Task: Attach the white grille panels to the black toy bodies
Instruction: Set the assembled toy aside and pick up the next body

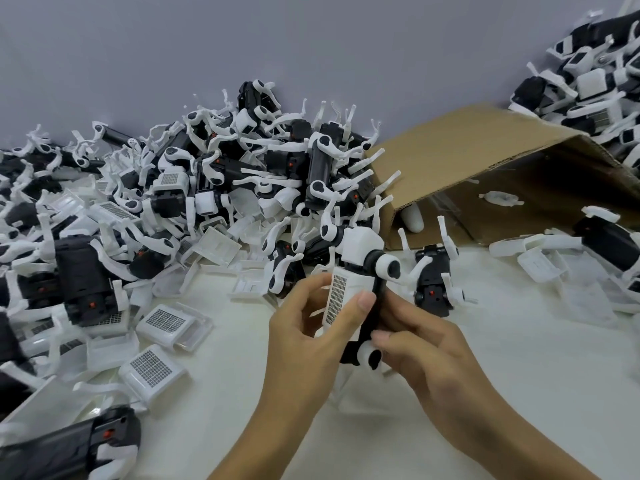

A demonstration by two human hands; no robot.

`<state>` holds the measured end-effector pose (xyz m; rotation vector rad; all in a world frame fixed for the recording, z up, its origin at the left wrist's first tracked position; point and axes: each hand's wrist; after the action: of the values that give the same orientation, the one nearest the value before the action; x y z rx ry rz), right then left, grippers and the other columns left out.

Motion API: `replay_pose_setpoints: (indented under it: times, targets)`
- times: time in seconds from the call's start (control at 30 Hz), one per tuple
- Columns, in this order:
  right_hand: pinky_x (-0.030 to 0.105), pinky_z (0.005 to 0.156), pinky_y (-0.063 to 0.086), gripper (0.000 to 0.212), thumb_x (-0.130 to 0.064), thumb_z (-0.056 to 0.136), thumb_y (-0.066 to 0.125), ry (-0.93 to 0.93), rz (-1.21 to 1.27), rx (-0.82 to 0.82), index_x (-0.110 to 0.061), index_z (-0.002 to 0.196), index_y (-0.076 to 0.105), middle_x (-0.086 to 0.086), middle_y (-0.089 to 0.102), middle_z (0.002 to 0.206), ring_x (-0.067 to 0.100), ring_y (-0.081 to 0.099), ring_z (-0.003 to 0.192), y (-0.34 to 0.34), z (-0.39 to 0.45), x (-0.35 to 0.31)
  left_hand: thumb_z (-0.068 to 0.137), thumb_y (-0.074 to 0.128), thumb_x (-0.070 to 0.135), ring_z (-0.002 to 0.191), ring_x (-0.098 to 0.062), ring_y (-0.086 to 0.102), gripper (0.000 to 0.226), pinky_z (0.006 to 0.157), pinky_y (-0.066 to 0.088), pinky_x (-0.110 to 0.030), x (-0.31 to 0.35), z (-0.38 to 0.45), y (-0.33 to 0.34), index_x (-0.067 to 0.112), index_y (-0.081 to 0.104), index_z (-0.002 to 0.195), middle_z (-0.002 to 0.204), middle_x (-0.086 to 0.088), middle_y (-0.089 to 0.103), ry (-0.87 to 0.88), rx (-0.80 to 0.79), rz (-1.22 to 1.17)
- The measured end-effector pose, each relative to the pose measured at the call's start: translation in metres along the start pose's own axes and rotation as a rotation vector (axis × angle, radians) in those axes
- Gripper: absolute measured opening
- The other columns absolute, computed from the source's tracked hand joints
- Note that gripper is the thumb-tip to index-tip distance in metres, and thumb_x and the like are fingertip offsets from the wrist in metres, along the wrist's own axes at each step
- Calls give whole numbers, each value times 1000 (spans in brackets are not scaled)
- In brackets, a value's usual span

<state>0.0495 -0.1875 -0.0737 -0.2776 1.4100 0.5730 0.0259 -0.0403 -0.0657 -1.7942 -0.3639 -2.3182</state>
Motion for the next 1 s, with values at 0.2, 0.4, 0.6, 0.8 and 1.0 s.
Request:
replay_pose_setpoints:
  times: [0.2, 0.4, 0.6, 0.8, 1.0]
  targets:
    - [16, 95, 50, 40, -8, 98, 61, -104, -159, 96, -37, 125, 70, -10, 73, 122, 9, 67, 118, 4, -3, -2, 78, 72, 56, 88, -22, 73, 35, 73, 61, -31, -2, -4, 4, 29, 77, 101, 92, -3, 77, -54, -6, -31]
    - [31, 98, 55, 40, -13, 94, 67, -107, -216, 138, -32, 129, 68, -3, 74, 120, 15, 68, 116, -2, -2, -5, 83, 75, 48, 93, -14, 74, 22, 77, 59, -25, 2, -1, 3, 31, 79, 95, 96, 1, 78, -110, -43, -110]
    - [24, 92, 55, 40, -14, 90, 63, -110, -153, 106, -26, 128, 69, 0, 75, 117, 16, 69, 114, 1, -2, -8, 68, 84, 55, 85, -29, 74, 44, 78, 58, -45, 5, -1, 5, 21, 72, 94, 90, -11, 77, -179, -27, -183]
    - [30, 95, 55, 37, -22, 84, 65, -113, -237, 158, -30, 120, 73, -2, 67, 120, 12, 63, 118, -1, -3, -7, 86, 53, 74, 101, -4, 70, 49, 78, 56, -18, -3, -9, 7, 34, 61, 114, 105, 12, 71, -126, -236, -21]
    - [21, 78, 56, 44, -59, 67, 74, -93, -284, 251, -45, 110, 72, -10, 72, 112, 10, 71, 101, -1, -3, -11, 89, 31, 79, 133, -8, 53, 59, 113, 40, -38, -5, -9, 7, 49, 60, 130, 135, 13, 64, -209, -440, -97]
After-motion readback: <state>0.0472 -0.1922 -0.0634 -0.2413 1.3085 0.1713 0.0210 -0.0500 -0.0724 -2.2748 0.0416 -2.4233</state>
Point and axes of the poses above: each hand's wrist, its own z-axis towards the middle knuckle, its own y-axis out of the palm, x = y × z
